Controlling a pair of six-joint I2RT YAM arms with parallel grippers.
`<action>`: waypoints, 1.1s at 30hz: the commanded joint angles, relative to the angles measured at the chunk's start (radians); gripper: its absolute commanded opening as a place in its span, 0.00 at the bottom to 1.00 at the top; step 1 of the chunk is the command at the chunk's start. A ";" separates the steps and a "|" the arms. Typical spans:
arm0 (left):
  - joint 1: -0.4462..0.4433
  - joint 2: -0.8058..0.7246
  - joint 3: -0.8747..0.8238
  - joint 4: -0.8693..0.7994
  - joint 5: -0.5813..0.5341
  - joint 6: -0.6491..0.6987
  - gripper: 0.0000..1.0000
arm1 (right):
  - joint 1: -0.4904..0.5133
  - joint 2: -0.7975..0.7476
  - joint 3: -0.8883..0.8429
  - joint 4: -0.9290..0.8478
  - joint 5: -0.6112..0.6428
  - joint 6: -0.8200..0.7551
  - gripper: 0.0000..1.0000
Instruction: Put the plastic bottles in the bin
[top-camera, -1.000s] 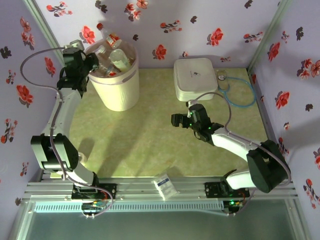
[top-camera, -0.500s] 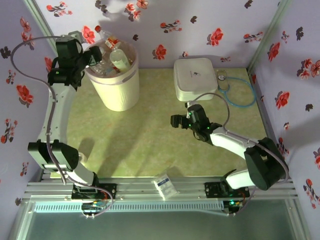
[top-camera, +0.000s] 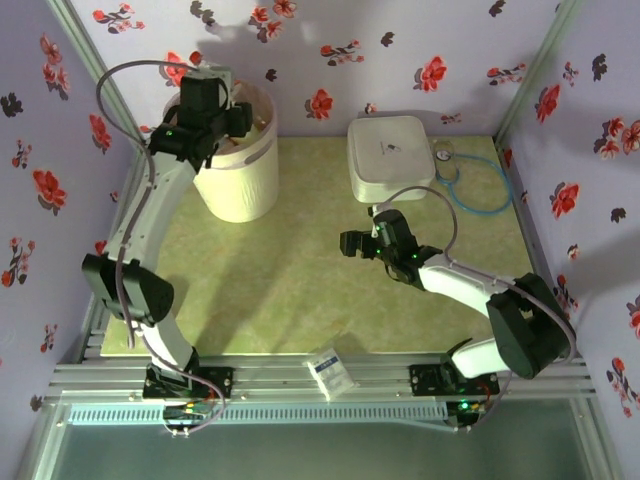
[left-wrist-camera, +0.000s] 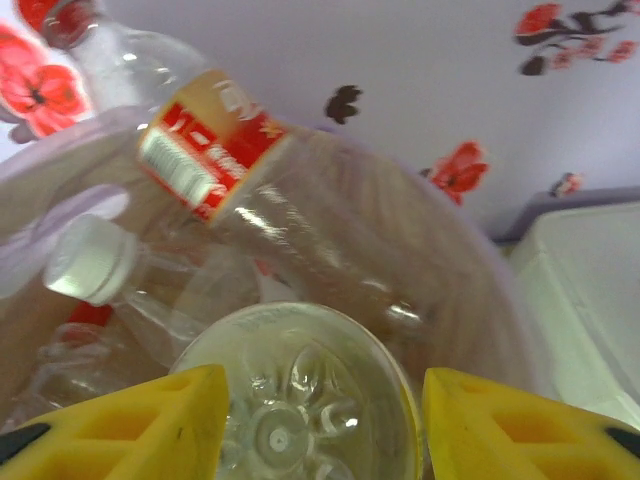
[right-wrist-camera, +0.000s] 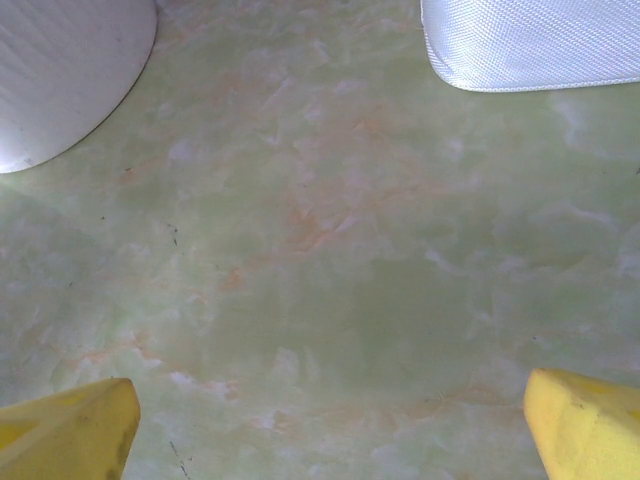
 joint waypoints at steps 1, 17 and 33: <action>0.009 0.023 -0.044 -0.056 -0.032 -0.014 0.49 | 0.009 0.001 0.016 0.008 0.015 0.000 0.99; 0.065 -0.100 -0.348 0.034 0.029 -0.190 0.39 | 0.009 0.028 0.001 0.036 0.003 0.001 0.99; 0.195 -0.090 0.002 0.001 0.289 -0.203 0.77 | 0.009 0.012 -0.012 0.043 0.008 0.011 0.99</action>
